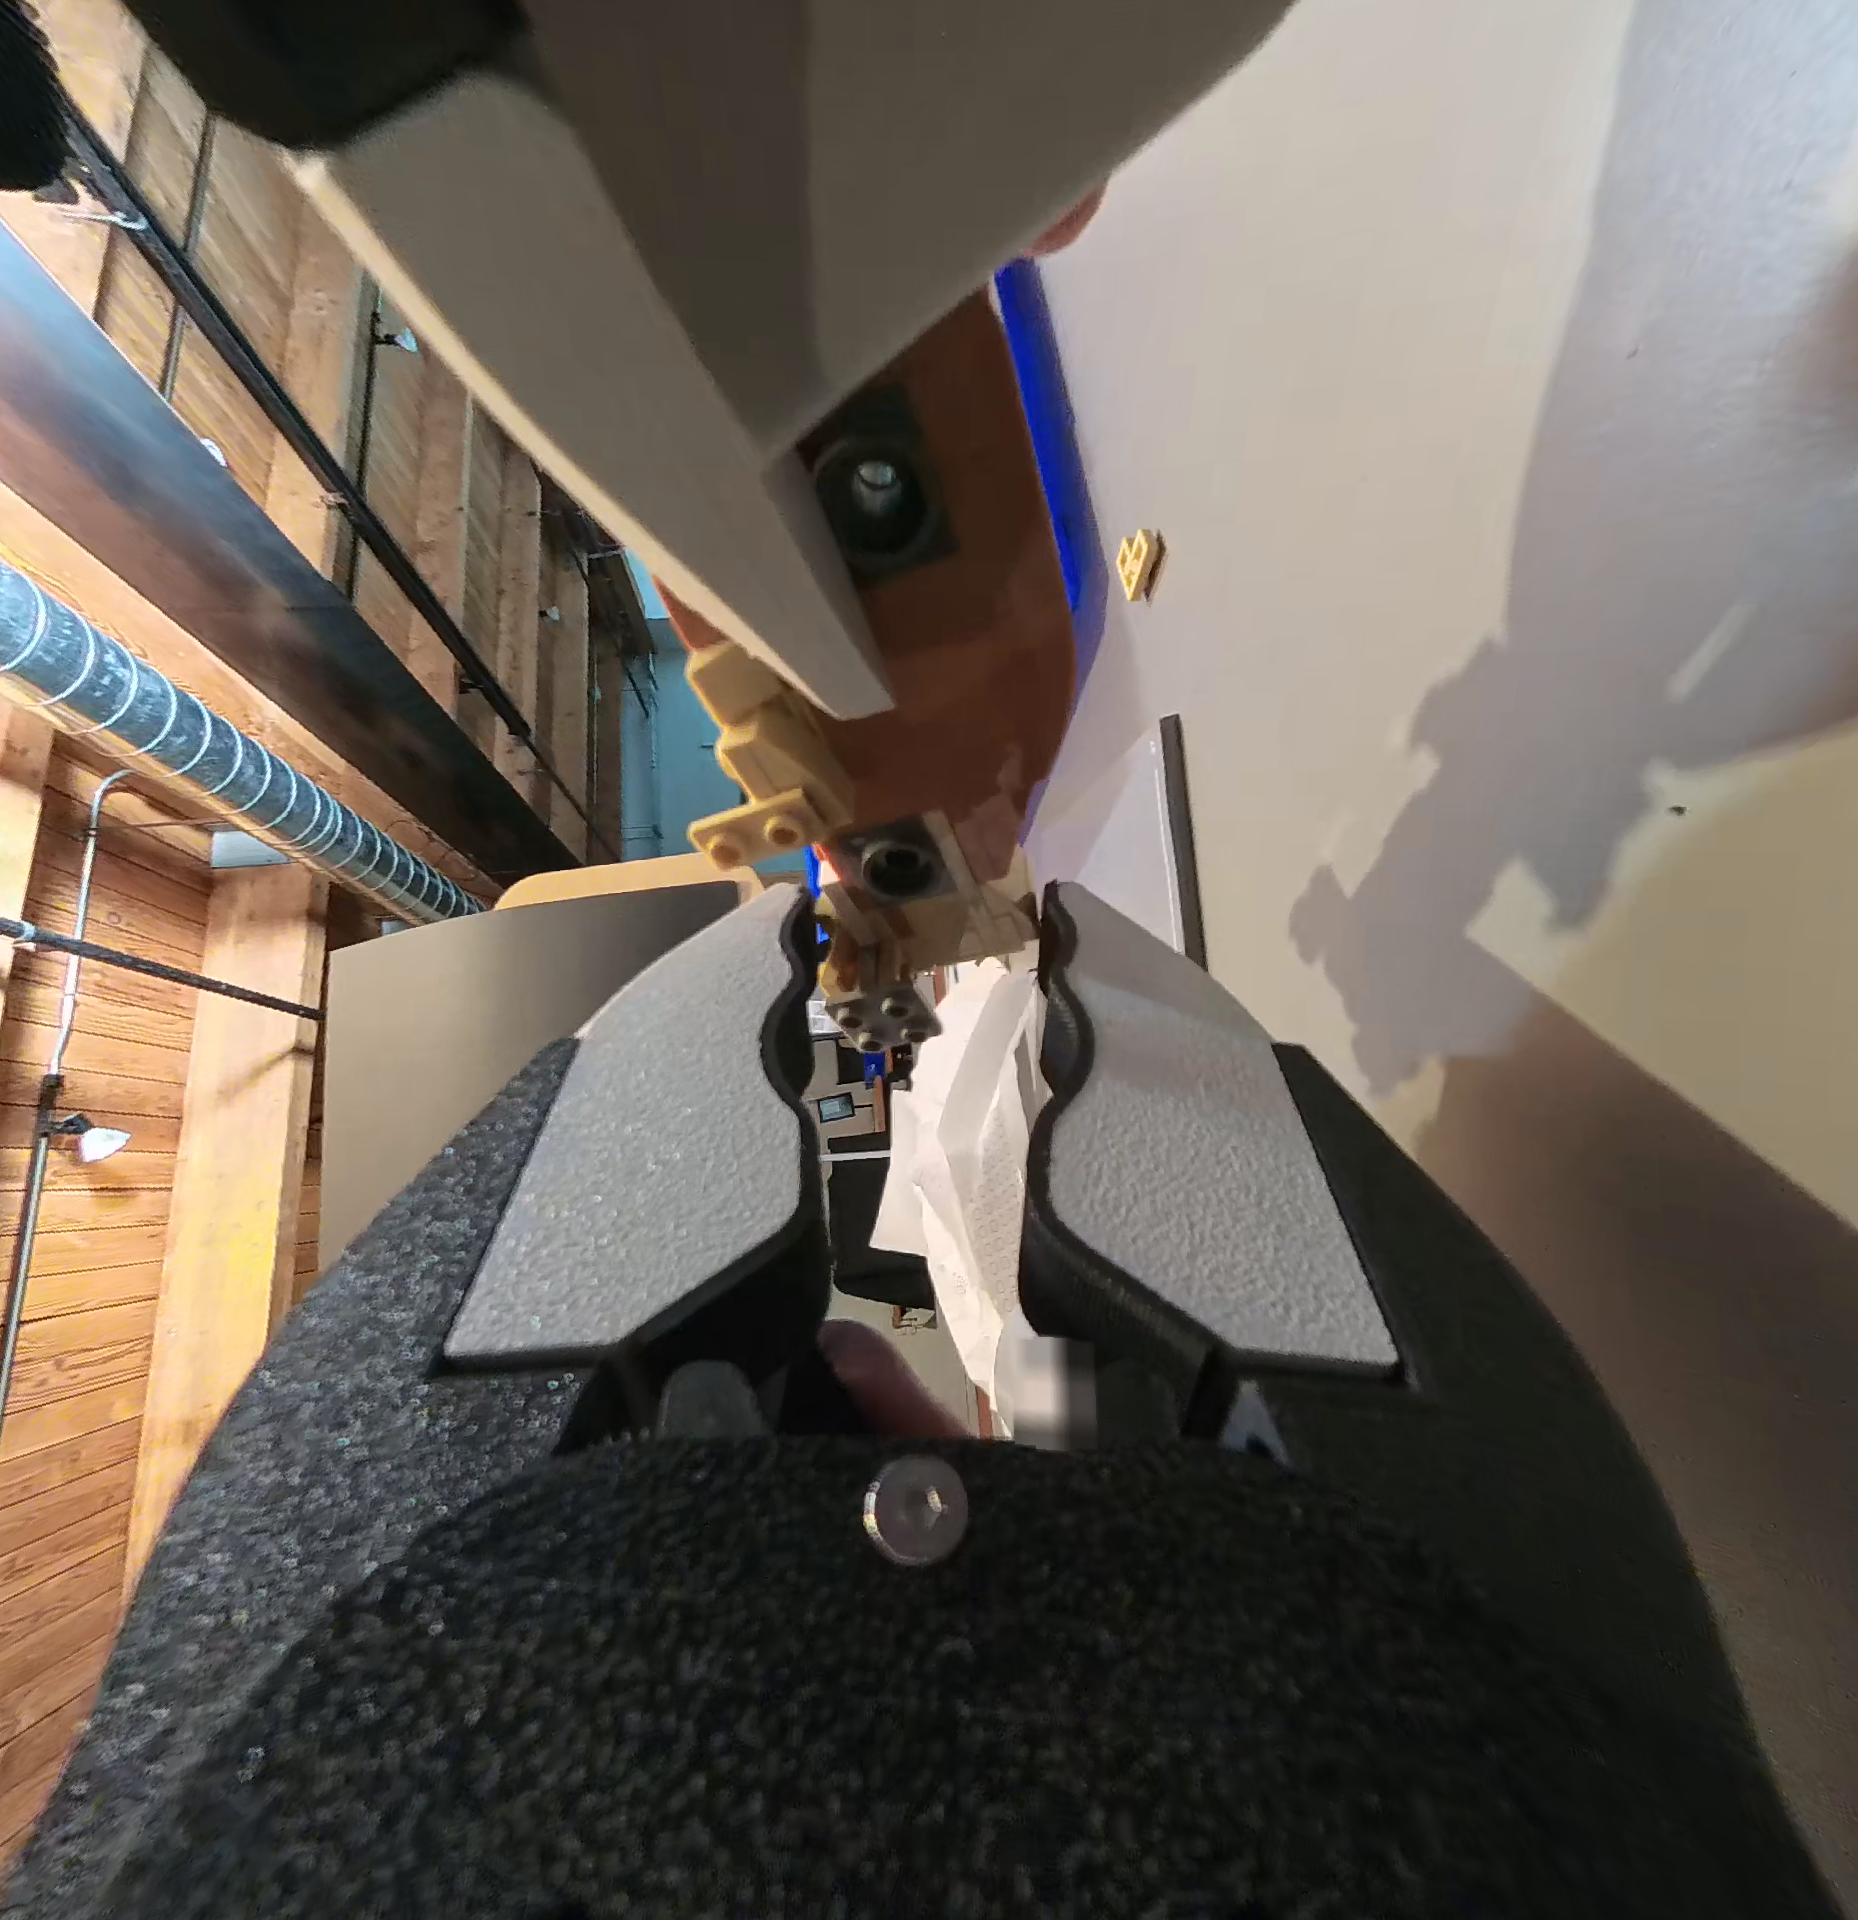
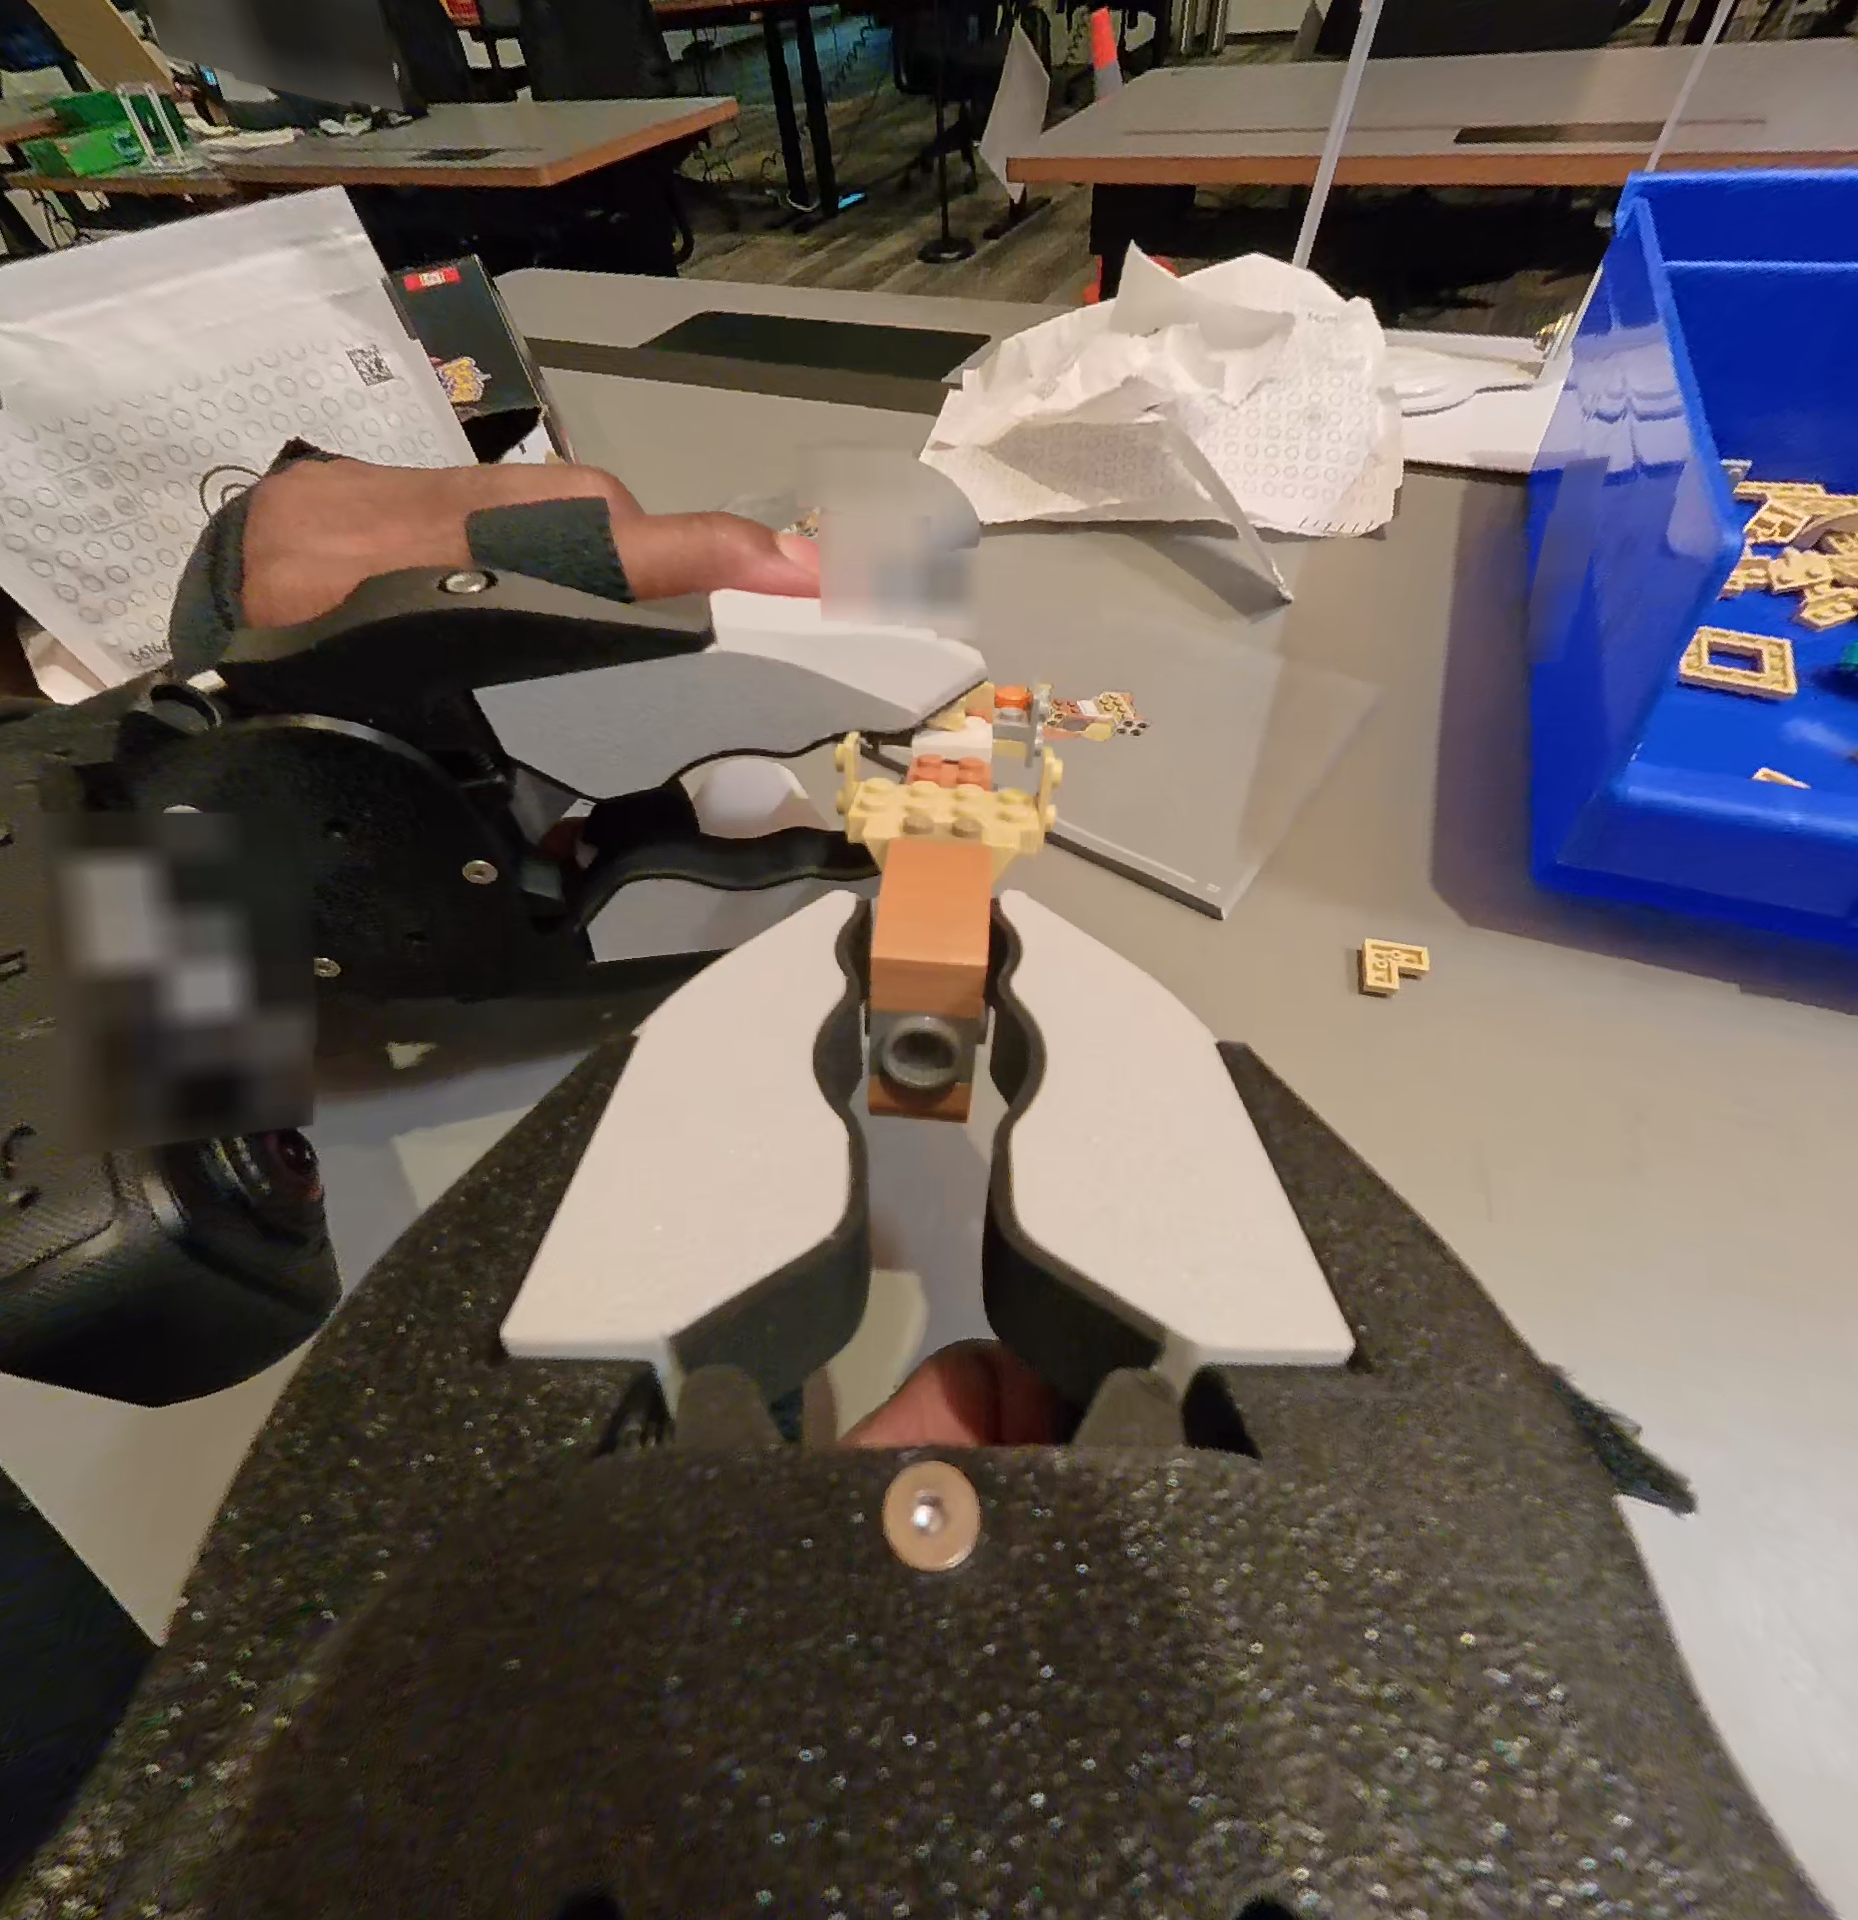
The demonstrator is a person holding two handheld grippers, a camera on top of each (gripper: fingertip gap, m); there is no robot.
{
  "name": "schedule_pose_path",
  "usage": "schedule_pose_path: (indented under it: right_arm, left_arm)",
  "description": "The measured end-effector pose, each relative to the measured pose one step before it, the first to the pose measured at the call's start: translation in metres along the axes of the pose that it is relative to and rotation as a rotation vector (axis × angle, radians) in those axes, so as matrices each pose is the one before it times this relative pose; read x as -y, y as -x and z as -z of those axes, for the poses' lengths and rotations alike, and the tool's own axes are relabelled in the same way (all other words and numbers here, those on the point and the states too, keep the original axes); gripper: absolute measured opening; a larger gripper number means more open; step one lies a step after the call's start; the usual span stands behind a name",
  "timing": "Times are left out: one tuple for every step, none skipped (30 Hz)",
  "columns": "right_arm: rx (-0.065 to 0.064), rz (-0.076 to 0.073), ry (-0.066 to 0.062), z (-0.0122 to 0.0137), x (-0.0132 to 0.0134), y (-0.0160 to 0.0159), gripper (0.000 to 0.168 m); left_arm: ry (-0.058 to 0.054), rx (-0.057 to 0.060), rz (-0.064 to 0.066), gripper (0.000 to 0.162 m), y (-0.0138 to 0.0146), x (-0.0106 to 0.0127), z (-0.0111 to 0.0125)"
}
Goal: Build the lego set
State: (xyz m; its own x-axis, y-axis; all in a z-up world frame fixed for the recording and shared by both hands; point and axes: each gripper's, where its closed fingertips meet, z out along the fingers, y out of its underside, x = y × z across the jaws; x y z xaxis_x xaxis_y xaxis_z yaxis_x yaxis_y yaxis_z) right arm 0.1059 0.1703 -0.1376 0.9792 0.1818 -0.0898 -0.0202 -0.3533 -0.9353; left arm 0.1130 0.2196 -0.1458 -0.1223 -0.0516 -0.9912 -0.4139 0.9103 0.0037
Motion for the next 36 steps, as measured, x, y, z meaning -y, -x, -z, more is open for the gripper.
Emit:
schedule_pose_path:
  right_arm:
    - [0.0003,0.0005,-0.0041,0.00027,0.00064,0.00012,0.02]
    - [-0.0001,0.0008,-0.0044,0.00037,0.00074,0.00008,0.02]
    - [-0.0006,0.0014,-0.0039,0.00035,0.00066,0.00026,0.02]
    - [-0.0012,0.0016,-0.0049,0.00037,0.00077,0.00019,0.02]
    - [-0.0015,0.0013,-0.0059,0.00055,0.00102,0.00023,0.02]
    - [-0.0018,0.0022,-0.0061,0.00046,0.00096,0.00031,0.02]
    - [-0.0022,0.0036,-0.0073,0.00058,0.00125,0.0004,0.02]
    - [-0.0025,0.004,-0.0093,0.00064,0.00145,0.00037,0.02]
    - [-0.0026,0.0036,-0.0093,0.00066,0.00157,0.00039,0.02]
    - [-0.0025,0.0035,-0.0081,0.00073,0.00142,0.0005,0.02]
    - [-0.0023,0.0044,-0.0072,0.00058,0.00137,0.00052,0.02]
    - [-0.0023,0.0042,-0.0063,0.00063,0.00118,0.00042,0.02]
    - [-0.0023,0.003,-0.0073,0.00056,0.00122,0.0004,0.02]
    - [-0.0024,0.003,-0.0067,0.00053,0.00127,0.00037,0.02]
    - [-0.0027,0.0045,-0.0054,0.00049,0.00104,0.0003,0.02]
    - [-0.0029,0.0059,-0.0057,0.00055,0.00117,0.00039,0.02]
    - [-0.0028,0.0053,-0.0057,0.00054,0.00108,0.00034,0.02]
    - [-0.0024,0.0044,-0.0055,0.0005,0.00119,0.00034,0.02]
    - [-0.0019,0.0037,-0.0061,0.00056,0.00125,0.00046,0.02]
    - [-0.0017,0.0032,-0.0061,0.00057,0.00115,0.00031,0.02]
    - [-0.0022,0.0038,-0.0048,0.00046,0.00114,0.00038,0.02]
    - [-0.0022,0.0049,-0.0051,0.00051,0.00117,0.00041,0.02]
    - [-0.0019,0.0047,-0.0071,0.00049,0.00141,0.00038,0.02]
    - [-0.002,0.0038,-0.0072,0.00059,0.00152,0.00044,0.02]
    - [-0.0025,0.004,-0.0047,0.00044,0.00117,0.00041,0.02]
    - [-0.0023,0.0031,-0.0043,0.00027,0.00096,0.00027,0.02]
    - [-0.0011,0.0011,-0.0051,0.00025,0.00095,0.00017,0.02]
    - [-0.0005,0.0002,-0.0024,0.00003,0.00047,0.00015,0.02]
    - [0.0001,-0.001,-0.001,-0.00006,0.00013,-0.00002,0.02]
    - [0.0008,-0.0018,-0.002,-0.00004,0.00014,0.00005,0.02]
    - [0.0008,-0.0013,-0.0026,0.00001,0.0002,0.00013,0.02]
    - [0.0,0.0005,-0.0031,0.00016,0.00043,0.00022,0.02]
    - [-0.001,0.002,-0.003,0.00005,0.00055,0.00017,0.02]
    - [-0.0013,0.0022,-0.0019,0.00003,0.00042,0.0001,0.02]
    - [-0.0005,0.0012,-0.0027,0.0002,0.0006,0.0002,0.02]
    - [-0.0003,0.0012,-0.0023,0.00005,0.00057,0.0001,0.02]
  left_arm:
    - [-0.0015,0.0029,0.0007,0.04,0.0005,0.00011,0.0001]
    - [-0.0019,0.0015,0.0003,0.04,0.00042,0.00022,0.00021]
    - [-0.0017,0.0002,0.0012,0.04,0.00039,0.00019,0.00025]
    - [-0.0012,0.0018,0.0025,0.04,0.00062,0.00016,0.00021]
    - [-0.0005,0.0024,0.0016,0.04,0.00067,0.00008,0.00025]
    - [0.0002,0.0028,0.0004,0.04,0.0008,0.00021,0.00029]
    - [0.0007,0.0043,0.001,0.04,0.00115,0.00014,0.00035]
    - [-0.0005,0.0051,0.0026,0.04,0.00132,0.00013,0.00042]
    - [-0.001,0.0053,0.004,0.04,0.00155,0.0002,0.00042]
    - [-0.0002,0.0043,0.0031,0.04,0.00139,0.00023,0.00041]
    - [0.0004,0.0063,0.0014,0.039,0.00157,0.00024,0.00047]
    - [-0.0003,0.0046,0.0005,0.039,0.00133,0.00011,0.00041]
    - [-0.0007,0.0051,0.0028,0.039,0.00133,0.00021,0.00029]
    - [-0.0007,0.0043,0.0036,0.039,0.00136,0.00018,0.0004]
    - [-0.0008,0.0025,0.0036,0.039,0.00114,0.00023,0.00029]
    - [-0.0006,0.0045,0.0023,0.039,0.00129,0.0002,0.00029]
    - [-0.0007,0.0061,0.0001,0.039,0.00146,0.00017,0.00036]
    - [-0.0017,0.0049,0.0024,0.039,0.00133,0.00031,0.0003]
    - [-0.0014,0.0031,0.0046,0.039,0.00115,0.00024,0.00042]
    - [-0.0017,0.0059,0.003,0.039,0.00153,0.00018,0.00035]
    - [-0.0015,0.0044,0.0014,0.039,0.00114,0.00024,0.00038]
    - [-0.0019,0.0045,0.0035,0.039,0.00112,0.00021,0.00031]
    - [-0.0028,0.0077,0.0037,0.038,0.00141,0.00025,0.00042]
    - [-0.0023,0.0071,0.0036,0.038,0.00145,0.00028,0.0005]
    - [-0.0012,0.0027,0.0036,0.038,0.00097,0.0004,0.00024]
    - [-0.0003,0.0016,0.0024,0.038,0.00063,0.00013,0.00012]
    - [0.0008,0.0058,0.0007,0.038,0.00119,0.00006,0.00025]
    - [0.0012,0.0009,-0.0012,0.038,0.00049,0.00008,0.00008]
    - [-0.0004,-0.0048,0.0019,0.038,-0.00036,-0.00006,0.00003]
    - [-0.0008,-0.0005,0.0008,0.038,0.00008,0.00003,0.00013]
    - [-0.0001,0.0002,-0.0006,0.038,0.00017,-0.00006,0.00018]
    - [-0.0011,0.0027,-0.0002,0.038,0.00036,0.00012,0.00023]
    - [-0.0007,0.0032,0.001,0.038,0.00065,0.00003,0.00014]
    - [0.0005,0.0009,0.0008,0.038,0.00025,0.00004,0.00008]
    - [-0.0004,0.0037,0.0004,0.038,0.00074,0.00008,0.0002]
    - [-0.0016,0.0034,0.0011,0.038,0.00066,0.00011,0.00016]
